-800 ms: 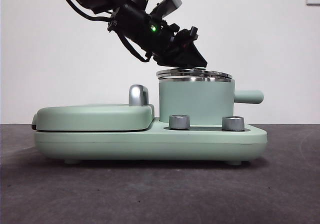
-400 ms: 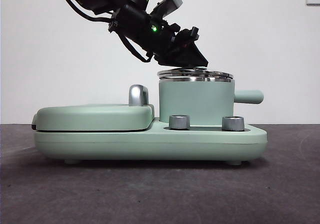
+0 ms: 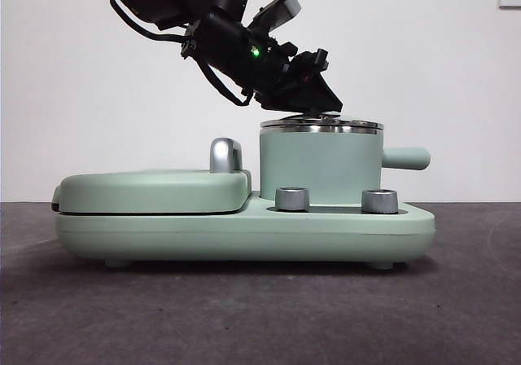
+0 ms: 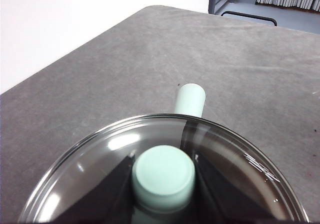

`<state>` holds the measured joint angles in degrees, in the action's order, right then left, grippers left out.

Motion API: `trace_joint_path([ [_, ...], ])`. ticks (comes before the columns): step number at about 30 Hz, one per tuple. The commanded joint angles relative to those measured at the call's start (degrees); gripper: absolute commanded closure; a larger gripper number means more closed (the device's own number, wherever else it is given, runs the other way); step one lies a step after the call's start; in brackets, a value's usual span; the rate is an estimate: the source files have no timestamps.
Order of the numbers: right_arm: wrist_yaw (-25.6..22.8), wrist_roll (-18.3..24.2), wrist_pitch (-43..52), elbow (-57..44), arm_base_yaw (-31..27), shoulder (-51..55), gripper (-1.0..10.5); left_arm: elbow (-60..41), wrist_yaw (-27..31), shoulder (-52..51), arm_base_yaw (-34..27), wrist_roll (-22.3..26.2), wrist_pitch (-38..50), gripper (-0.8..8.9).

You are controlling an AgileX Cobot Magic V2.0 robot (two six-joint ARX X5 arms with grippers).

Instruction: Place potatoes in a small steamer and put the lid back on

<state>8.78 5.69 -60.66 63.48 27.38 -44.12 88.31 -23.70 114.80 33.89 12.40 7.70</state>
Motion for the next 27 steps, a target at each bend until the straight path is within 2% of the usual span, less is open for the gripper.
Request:
trace_joint_path([
  [1,-0.2,-0.6,0.2,0.5,0.3,-0.4,8.2,0.9,-0.3,1.4,0.6,0.0,-0.4,7.9],
  [4,-0.2,-0.6,0.2,0.5,0.3,-0.4,8.2,0.9,-0.3,1.4,0.6,0.0,-0.4,7.44],
  [9,-0.2,-0.6,0.2,0.5,0.3,-0.4,8.2,0.9,-0.3,1.4,0.6,0.0,0.1,5.26],
  [12,-0.2,-0.6,0.2,0.5,0.3,-0.4,8.2,0.9,-0.3,1.4,0.6,-0.3,0.1,4.58],
  [18,-0.2,-0.6,0.2,0.5,0.3,-0.4,8.2,1.0,-0.4,-0.9,0.2,-5.6,0.3,4.36],
  [20,-0.2,-0.6,0.4,0.5,0.3,-0.4,8.2,1.0,-0.4,-3.5,-0.4,-5.9,-1.7,4.37],
  [27,-0.2,-0.6,1.8,0.5,0.3,-0.4,8.2,1.0,-0.4,-18.1,-5.7,-5.8,-18.2,4.39],
])
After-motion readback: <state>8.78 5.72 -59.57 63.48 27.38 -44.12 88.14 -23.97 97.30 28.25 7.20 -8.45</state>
